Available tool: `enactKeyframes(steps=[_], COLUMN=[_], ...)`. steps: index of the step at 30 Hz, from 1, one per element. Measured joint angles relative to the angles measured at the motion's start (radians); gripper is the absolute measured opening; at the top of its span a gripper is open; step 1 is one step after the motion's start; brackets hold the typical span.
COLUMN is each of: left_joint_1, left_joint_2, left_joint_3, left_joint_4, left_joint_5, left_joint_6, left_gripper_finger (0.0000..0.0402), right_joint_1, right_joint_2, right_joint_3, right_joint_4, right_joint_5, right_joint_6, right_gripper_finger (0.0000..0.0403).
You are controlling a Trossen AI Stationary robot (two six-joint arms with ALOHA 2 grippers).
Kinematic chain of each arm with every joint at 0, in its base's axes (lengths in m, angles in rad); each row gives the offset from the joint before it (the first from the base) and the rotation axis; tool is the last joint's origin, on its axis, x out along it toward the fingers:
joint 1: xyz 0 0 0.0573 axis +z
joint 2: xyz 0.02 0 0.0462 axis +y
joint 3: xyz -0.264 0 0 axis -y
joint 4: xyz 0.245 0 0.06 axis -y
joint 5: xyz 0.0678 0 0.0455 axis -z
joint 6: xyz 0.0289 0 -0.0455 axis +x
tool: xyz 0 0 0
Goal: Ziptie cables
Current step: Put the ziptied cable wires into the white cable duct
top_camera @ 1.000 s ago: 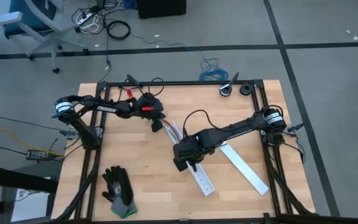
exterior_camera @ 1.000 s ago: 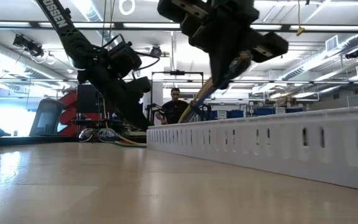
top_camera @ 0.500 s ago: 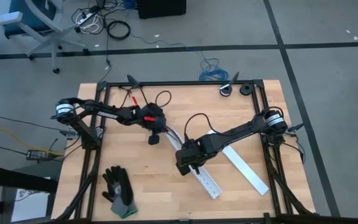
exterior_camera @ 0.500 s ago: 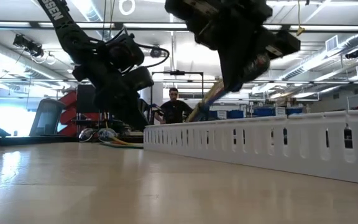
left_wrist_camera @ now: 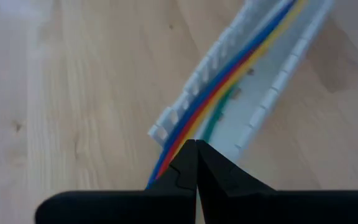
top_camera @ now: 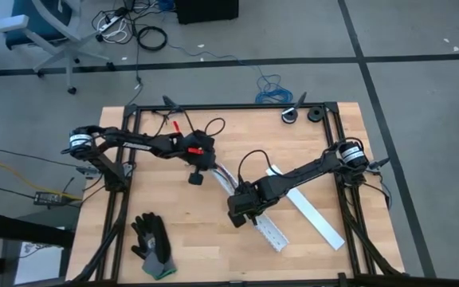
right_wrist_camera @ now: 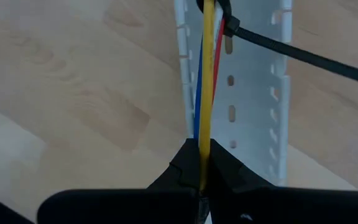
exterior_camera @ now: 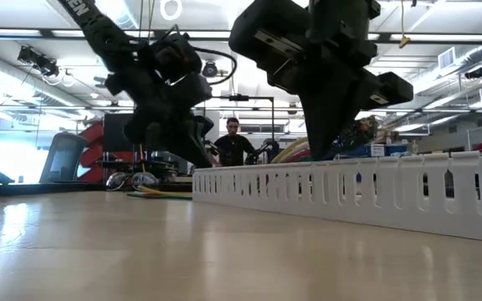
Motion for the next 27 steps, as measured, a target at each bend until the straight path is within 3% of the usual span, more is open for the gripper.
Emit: enactKeyframes(steps=[7,15,19,27], left_joint_1=[-0.017,-0.061,-0.071,-0.07], left_joint_2=[-0.045,-0.044,-0.034,0.048], left_joint_3=[0.057,0.068,0.069,0.068], left_joint_4=[-0.117,-0.102,-0.058,-0.001], left_joint_5=[0.001,-0.001,-0.073,-0.103], left_joint_6=[0.007,0.188,0.28,0.372], left_gripper_finger=[0.0027,0.0112,0.0144,0.0134], right_joint_1=[0.0,0.0,0.0,0.001], right_joint_2=[0.0,0.0,0.0,0.0], right_joint_3=[0.0,0.0,0.0,0.0], right_joint_4=[-0.005,-0.004,-0.002,0.012], right_joint_5=[0.017,0.037,0.04,0.057], right_joint_6=[-0.041,-0.057,-0.057,-0.058], right_gripper_finger=[0.0002,0.0002,0.0002,0.0002])
